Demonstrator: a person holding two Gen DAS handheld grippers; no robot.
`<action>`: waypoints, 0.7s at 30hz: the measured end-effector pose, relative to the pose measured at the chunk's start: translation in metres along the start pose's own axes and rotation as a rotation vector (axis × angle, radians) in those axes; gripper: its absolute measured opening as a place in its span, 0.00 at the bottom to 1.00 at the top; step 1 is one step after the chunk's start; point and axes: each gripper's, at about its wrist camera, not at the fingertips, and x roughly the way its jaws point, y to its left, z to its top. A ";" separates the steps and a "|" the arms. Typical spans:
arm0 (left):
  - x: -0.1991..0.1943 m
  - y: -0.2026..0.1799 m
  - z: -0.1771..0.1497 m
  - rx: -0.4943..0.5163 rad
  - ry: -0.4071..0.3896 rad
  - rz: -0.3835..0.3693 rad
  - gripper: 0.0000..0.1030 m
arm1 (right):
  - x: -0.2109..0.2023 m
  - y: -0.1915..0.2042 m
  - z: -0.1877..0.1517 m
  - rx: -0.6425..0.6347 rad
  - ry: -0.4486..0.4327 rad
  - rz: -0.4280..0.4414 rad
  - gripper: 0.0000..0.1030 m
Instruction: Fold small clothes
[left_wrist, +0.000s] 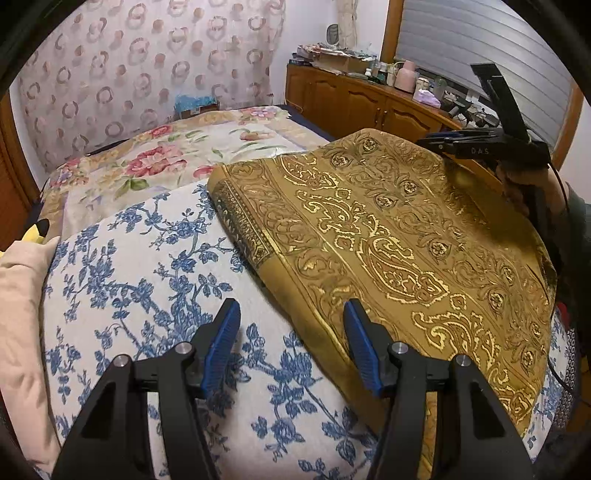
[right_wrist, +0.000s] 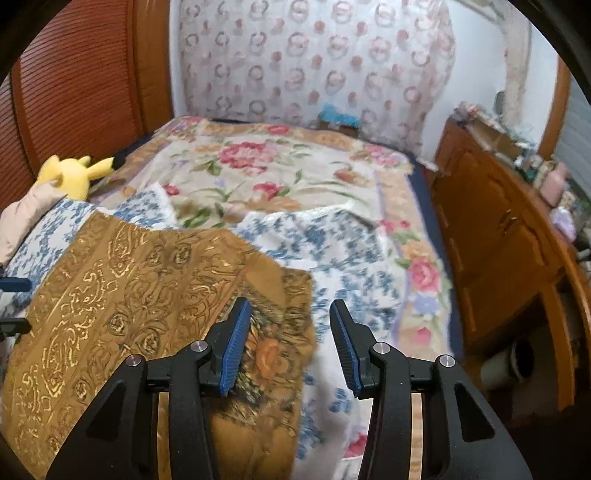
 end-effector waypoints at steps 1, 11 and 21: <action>0.002 0.000 0.001 0.002 0.004 0.000 0.56 | 0.003 0.002 0.000 -0.003 0.007 0.020 0.44; 0.011 0.001 -0.001 0.002 0.005 -0.014 0.56 | 0.028 0.018 0.001 -0.031 0.072 0.092 0.44; 0.011 0.000 -0.005 0.003 -0.004 -0.012 0.57 | 0.036 0.021 0.001 -0.044 0.106 0.201 0.11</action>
